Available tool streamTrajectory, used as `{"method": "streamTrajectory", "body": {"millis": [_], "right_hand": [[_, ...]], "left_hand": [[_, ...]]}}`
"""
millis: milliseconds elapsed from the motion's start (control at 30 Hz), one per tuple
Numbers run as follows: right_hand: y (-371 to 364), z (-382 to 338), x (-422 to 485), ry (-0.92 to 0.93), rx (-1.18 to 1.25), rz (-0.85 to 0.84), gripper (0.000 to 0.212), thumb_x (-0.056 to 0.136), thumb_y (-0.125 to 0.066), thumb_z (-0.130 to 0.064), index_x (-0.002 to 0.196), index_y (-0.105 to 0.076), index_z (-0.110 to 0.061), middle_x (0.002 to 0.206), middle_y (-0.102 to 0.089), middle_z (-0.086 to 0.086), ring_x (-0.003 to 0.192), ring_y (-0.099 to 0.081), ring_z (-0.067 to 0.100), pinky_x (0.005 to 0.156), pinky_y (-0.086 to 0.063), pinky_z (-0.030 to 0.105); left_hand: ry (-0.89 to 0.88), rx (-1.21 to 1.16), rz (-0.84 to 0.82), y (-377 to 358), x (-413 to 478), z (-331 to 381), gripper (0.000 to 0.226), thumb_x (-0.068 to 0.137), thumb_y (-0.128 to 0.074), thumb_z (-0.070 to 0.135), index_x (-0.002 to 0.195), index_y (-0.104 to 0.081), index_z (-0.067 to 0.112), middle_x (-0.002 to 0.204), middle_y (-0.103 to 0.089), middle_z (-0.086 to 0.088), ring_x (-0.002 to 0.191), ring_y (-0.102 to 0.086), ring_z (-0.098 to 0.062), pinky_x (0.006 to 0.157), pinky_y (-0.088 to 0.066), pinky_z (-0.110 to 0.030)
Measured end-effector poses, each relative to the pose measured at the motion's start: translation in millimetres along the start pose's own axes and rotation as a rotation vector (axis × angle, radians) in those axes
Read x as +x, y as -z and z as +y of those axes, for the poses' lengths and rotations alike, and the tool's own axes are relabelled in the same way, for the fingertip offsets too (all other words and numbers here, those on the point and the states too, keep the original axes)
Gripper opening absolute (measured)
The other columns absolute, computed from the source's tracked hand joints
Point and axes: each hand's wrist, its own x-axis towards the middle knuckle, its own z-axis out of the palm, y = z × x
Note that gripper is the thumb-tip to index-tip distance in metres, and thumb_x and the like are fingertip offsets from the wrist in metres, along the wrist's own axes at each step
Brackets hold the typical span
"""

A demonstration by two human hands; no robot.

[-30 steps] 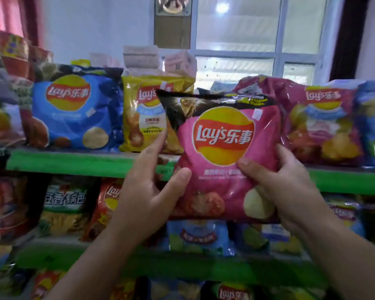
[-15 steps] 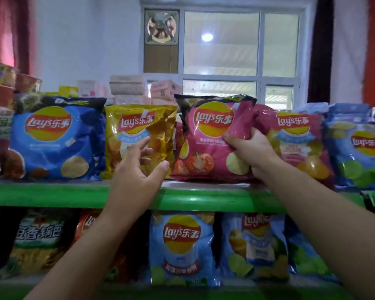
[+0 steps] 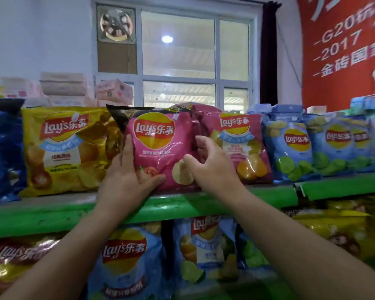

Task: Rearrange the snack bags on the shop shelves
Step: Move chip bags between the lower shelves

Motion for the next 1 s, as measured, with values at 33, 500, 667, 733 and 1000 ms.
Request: {"method": "streamTrajectory", "body": {"millis": [33, 500, 667, 733, 1000], "right_hand": [[9, 5, -8, 0.065, -0.048, 0.044, 0.049, 0.085, -0.063, -0.037, 0.13, -0.055, -0.021, 0.11, -0.056, -0.015, 0.099, -0.056, 0.003, 0.082, -0.044, 0.013], [74, 106, 16, -0.057, -0.702, -0.132, 0.089, 0.074, -0.043, -0.083, 0.144, 0.005, -0.058, 0.163, 0.015, -0.002, 0.149, 0.012, 0.032, 0.116, -0.008, 0.061], [75, 104, 16, -0.04, -0.663, -0.142, 0.093, 0.073, -0.051, -0.08, 0.146, -0.001, -0.055, 0.164, 0.008, 0.001, 0.149, 0.004, 0.035, 0.114, -0.01, 0.06], [77, 105, 14, -0.025, -0.644, -0.127, 0.095, 0.074, -0.054, -0.078, 0.149, -0.003, -0.051, 0.164, 0.009, 0.003, 0.149, 0.005, 0.035, 0.116, -0.007, 0.059], [75, 117, -8, 0.137, -0.695, -0.036, 0.081, 0.087, -0.046, -0.064, 0.154, -0.013, -0.034, 0.163, 0.011, 0.016, 0.147, 0.016, 0.04, 0.115, 0.01, 0.058]], "left_hand": [[0.007, 0.003, -0.006, -2, 2, -1, 0.123, 0.066, -0.071, 0.069, 0.15, 0.013, 0.04, 0.153, -0.032, -0.009, 0.136, -0.037, -0.032, 0.108, -0.035, -0.048], [0.072, 0.107, -0.131, -2, 4, 13, 0.129, 0.053, -0.054, 0.084, 0.146, 0.026, 0.041, 0.155, -0.029, -0.012, 0.128, -0.047, -0.036, 0.105, -0.043, -0.05], [0.086, 0.073, -0.122, -1, 1, 14, 0.125, 0.066, -0.07, 0.072, 0.148, 0.02, 0.042, 0.155, -0.032, -0.015, 0.128, -0.048, -0.039, 0.109, -0.038, -0.05], [0.096, 0.044, -0.085, -2, -3, 13, 0.124, 0.067, -0.073, 0.068, 0.15, 0.015, 0.039, 0.155, -0.032, -0.015, 0.131, -0.045, -0.038, 0.112, -0.034, -0.048], [-0.056, 0.081, 0.097, -9, -23, 13, 0.111, 0.076, -0.063, 0.068, 0.156, 0.001, 0.026, 0.156, -0.025, -0.015, 0.139, -0.033, -0.033, 0.11, -0.03, -0.047]]}}
